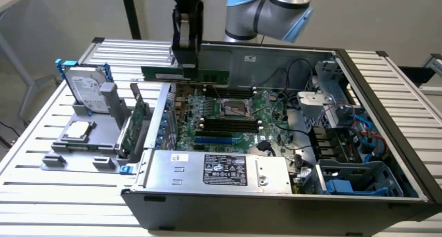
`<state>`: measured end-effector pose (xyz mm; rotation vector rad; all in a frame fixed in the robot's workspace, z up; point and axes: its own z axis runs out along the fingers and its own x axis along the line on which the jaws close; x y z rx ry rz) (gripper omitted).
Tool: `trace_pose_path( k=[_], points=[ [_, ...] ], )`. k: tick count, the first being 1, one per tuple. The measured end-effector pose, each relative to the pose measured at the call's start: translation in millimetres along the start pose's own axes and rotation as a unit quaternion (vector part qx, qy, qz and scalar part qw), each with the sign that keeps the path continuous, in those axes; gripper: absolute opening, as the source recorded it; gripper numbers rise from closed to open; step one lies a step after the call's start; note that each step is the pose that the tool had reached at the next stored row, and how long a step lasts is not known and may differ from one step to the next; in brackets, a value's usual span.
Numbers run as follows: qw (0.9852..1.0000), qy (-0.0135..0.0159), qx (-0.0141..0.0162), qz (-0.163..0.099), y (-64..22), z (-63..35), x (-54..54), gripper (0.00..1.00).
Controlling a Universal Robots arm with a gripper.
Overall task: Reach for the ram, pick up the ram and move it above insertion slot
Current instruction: 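Pick up the ram and move it above insertion slot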
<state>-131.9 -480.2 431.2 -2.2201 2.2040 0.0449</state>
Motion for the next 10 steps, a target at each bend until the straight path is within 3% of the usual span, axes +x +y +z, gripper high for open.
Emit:
trace_pose_path(
  k=[10],
  points=[
    [1.0,0.0034,0.0,0.0,-33.1,13.0,-30.8,0.13]
  ],
)
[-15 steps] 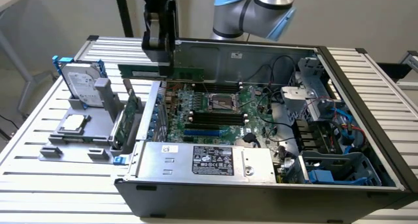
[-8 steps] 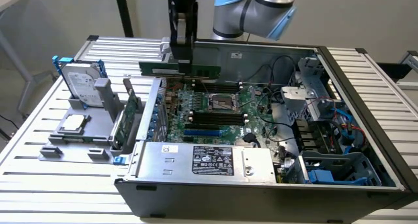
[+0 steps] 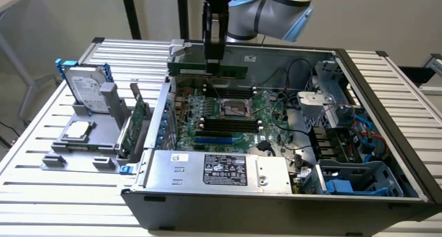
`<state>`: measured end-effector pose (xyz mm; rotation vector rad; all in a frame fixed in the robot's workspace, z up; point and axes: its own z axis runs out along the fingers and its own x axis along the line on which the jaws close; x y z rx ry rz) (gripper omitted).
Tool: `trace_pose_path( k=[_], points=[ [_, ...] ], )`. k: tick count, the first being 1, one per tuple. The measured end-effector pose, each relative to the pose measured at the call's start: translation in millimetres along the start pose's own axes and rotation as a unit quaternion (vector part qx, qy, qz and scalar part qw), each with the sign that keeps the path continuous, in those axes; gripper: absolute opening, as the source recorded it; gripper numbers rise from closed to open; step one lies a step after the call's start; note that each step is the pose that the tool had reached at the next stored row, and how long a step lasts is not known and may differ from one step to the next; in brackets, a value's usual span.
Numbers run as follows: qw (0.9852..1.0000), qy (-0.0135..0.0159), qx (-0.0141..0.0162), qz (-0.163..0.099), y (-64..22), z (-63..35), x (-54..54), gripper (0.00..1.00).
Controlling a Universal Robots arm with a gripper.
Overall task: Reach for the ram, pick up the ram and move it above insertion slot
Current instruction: 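Pick up the ram and move it above insertion slot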
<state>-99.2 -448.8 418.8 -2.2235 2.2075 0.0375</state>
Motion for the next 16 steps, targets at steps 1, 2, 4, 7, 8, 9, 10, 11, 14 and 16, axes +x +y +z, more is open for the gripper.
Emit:
trace_pose_path(
  k=[1,2,4,7,8,9,10,11,14,16],
  points=[
    [1.0,0.0004,0.0,0.0,-3.4,1.4,-3.4,0.13],
    [1.0,0.0008,0.0,0.0,-6.5,2.8,-6.5,0.13],
    [1.0,0.0016,0.0,0.0,-12.8,5.4,-12.9,0.13],
    [1.0,0.0032,0.0,0.0,-22.3,9.1,-22.6,0.13],
    [1.0,0.0037,0.0,0.0,-25.4,10.2,-25.7,0.13],
    [1.0,0.0043,0.0,0.0,-28.4,11.3,-28.8,0.13],
    [1.0,0.0049,0.0,0.0,-31.5,12.5,-31.8,0.13],
    [1.0,0.0055,0.0,0.0,-34.5,13.5,-34.8,0.13],
    [1.0,0.0066,0.0003,0.0,-43.5,15.4,-41.5,0.13],
    [1.0,0.007,0.0008,0.0,-49.4,16.2,-44.9,0.13]
  ],
)
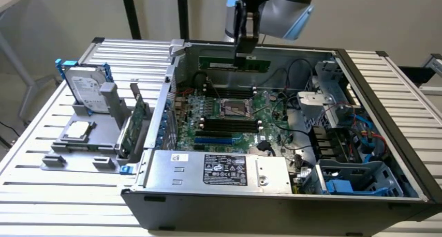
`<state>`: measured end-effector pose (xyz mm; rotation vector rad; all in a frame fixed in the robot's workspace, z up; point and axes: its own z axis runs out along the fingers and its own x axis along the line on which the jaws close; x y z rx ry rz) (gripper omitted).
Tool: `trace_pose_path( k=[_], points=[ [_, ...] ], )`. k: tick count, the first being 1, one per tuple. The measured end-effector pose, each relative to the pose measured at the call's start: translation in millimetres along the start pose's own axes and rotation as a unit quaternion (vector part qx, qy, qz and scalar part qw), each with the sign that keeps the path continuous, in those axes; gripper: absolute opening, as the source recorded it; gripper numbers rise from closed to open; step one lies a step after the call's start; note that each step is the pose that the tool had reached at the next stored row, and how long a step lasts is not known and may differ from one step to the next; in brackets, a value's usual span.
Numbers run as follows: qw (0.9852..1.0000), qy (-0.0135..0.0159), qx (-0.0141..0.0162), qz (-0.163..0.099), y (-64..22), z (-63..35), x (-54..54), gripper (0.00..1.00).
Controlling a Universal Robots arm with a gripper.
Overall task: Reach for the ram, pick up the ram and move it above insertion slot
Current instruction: 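Pick up the ram and move it above insertion slot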
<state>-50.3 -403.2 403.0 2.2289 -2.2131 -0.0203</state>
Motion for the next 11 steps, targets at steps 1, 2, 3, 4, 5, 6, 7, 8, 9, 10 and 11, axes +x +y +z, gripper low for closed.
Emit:
trace_pose_path(
  k=[1,2,3,4,5,6,7,8,9,10,11],
  points=[
    [1.0,0.0002,0.0004,0.0,-3.0,0.3,-1.4,0.13],
    [1.0,0.0004,0.0009,0.0,-6.2,0.6,-2.7,0.13],
    [1.0,0.0005,0.0017,0.0,-8.7,0.8,-3.8,0.13],
    [1.0,0.0005,0.0033,0.0,-10.3,1.0,-4.9,0.13],
    [1.0,0.0006,0.0057,0.0,-11.0,1.3,-5.9,0.13],
    [1.0,0.0006,0.0086,0.0,-11.5,1.6,-6.6,0.13],
    [0.9999,0.0006,0.0115,0.0,-11.8,1.8,-7.2,0.13],
    [0.9999,0.0006,0.0143,0.001,-12.0,2.0,-7.6,0.13],
    [0.9999,0.0007,0.0161,0.003,-12.0,2.2,-7.8,0.13],
    [0.9998,0.0007,0.0173,0.005,-11.9,2.5,-7.9,0.13],
    [0.9998,0.0007,0.0179,0.011,-12.0,2.9,-8.0,0.13]
  ],
)
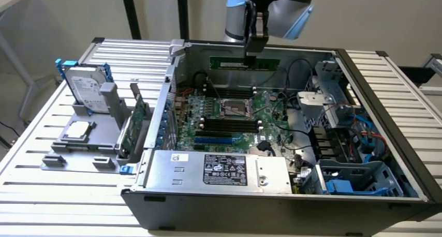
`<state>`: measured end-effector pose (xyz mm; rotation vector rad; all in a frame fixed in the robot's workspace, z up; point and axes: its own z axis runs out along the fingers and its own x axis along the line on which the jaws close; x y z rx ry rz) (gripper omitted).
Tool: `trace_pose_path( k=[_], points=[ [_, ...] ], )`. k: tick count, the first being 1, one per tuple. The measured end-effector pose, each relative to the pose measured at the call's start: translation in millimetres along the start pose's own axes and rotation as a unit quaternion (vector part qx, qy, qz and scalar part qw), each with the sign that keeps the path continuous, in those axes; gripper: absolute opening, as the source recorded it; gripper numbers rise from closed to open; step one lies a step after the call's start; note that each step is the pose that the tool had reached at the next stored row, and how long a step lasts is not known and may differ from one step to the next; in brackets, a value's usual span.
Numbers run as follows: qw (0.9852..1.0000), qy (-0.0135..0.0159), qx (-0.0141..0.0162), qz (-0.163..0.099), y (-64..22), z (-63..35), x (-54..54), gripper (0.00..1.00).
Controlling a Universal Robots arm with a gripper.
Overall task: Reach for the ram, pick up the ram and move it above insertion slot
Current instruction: 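Pick up the ram and move it above insertion slot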
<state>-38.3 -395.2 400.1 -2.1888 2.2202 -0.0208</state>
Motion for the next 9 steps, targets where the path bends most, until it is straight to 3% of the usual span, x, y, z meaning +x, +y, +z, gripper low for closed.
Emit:
trace_pose_path(
  k=[4,9],
  points=[
    [0.9998,0.0007,0.0007,0.022,0.1,1.0,0.0,0.13],
    [0.9998,0.0006,0.0008,0.022,0.1,1.1,-0.1,0.13]
  ],
)
